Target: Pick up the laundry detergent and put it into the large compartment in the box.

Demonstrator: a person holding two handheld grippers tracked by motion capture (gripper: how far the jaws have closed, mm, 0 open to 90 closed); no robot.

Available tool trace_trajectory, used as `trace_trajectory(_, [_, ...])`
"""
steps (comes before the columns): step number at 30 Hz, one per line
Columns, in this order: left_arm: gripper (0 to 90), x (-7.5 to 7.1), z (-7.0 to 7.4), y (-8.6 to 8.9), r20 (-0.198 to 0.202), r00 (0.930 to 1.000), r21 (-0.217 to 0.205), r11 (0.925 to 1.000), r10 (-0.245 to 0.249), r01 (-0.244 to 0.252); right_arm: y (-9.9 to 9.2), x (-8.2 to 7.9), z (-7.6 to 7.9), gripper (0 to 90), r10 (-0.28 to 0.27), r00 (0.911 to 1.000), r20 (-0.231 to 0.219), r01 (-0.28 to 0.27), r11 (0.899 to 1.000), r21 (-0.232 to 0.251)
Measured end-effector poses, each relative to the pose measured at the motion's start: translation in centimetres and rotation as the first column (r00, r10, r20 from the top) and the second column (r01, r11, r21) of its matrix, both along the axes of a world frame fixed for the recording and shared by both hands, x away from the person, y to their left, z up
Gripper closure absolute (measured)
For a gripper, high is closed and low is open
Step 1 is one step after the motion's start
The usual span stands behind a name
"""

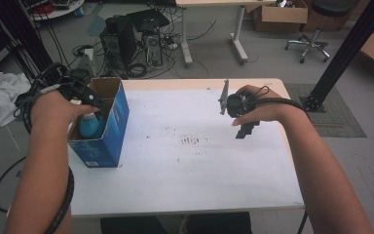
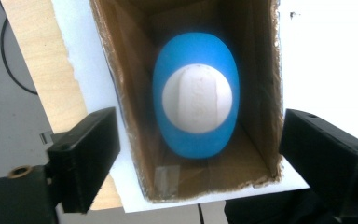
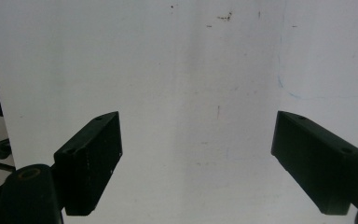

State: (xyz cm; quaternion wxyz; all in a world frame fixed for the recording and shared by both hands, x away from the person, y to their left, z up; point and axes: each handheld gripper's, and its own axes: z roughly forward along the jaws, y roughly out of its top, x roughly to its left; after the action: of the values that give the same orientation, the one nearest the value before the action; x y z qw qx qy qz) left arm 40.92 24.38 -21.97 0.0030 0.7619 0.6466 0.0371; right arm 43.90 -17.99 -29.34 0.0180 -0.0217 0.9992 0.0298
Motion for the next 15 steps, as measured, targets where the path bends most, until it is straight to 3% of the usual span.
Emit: trace_trajectory(15, [0.8, -0.3, 2.5, -1.4, 0.019, 0.9977, 0.023, 0.9977, -0.065, 0.064, 0.2, -0.2, 0.3, 16.5, 0.002, 1.0, 0.003, -0.002, 1.0, -0.007])
